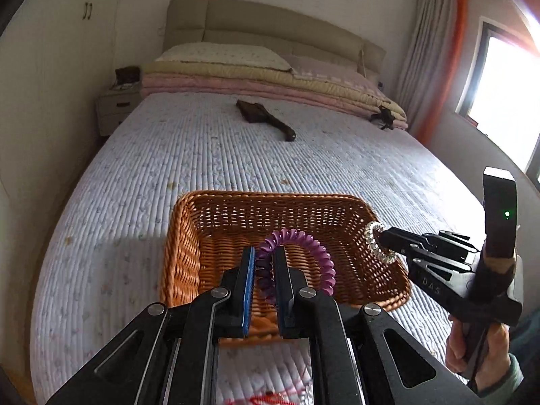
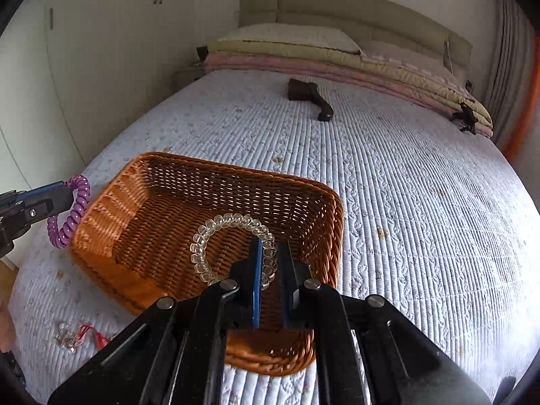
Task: Organize jewelry
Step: 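Carry both items over the wicker basket and open both tools to drop them, then move both tools back from the basket toward the remaining jewelry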
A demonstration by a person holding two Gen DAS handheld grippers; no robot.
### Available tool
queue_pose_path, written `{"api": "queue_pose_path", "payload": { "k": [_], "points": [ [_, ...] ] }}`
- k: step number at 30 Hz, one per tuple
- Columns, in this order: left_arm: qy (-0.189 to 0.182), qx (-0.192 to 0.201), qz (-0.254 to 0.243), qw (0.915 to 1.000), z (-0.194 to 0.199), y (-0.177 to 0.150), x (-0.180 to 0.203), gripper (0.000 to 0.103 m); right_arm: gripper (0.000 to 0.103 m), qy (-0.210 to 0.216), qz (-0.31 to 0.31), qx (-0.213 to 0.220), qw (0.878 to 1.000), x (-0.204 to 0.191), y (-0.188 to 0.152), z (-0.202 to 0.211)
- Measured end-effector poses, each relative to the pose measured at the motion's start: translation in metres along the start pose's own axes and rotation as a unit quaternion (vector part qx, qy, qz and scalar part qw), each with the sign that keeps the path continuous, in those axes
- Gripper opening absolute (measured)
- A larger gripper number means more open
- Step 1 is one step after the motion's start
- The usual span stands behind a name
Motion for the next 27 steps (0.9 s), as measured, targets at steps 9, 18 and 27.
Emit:
{"api": "queue_pose_path", "payload": {
  "k": [9, 18, 27],
  "points": [
    [0.002, -0.073, 0.013, 0.9973, -0.095, 0.0, -0.01, 0.011, 0.011, -0.028, 0.012, -0.079, 0.996, -0.005, -0.002, -0.07],
    [0.019, -0.089, -0.006, 0.9958, -0.112, -0.008, -0.008, 0.014, 0.012, -0.025, 0.012, -0.092, 0.995, -0.005, -0.008, -0.079],
    [-0.002, -0.026, -0.03, 0.9992, -0.051, -0.006, 0.007, 0.037, 0.023, 0.017, -0.005, -0.052, 0.998, 0.004, -0.014, -0.036]
  ]
}}
Point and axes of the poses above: each gripper's, at about its wrist camera, not at the fingertips, and z roughly against the way its jaws point, x to its right, y to its top, the point moved 1 cm from there along -z, roughly the way its jaws point, and after that the axes turned 8 degrees about -z, right-handed, at the moved point
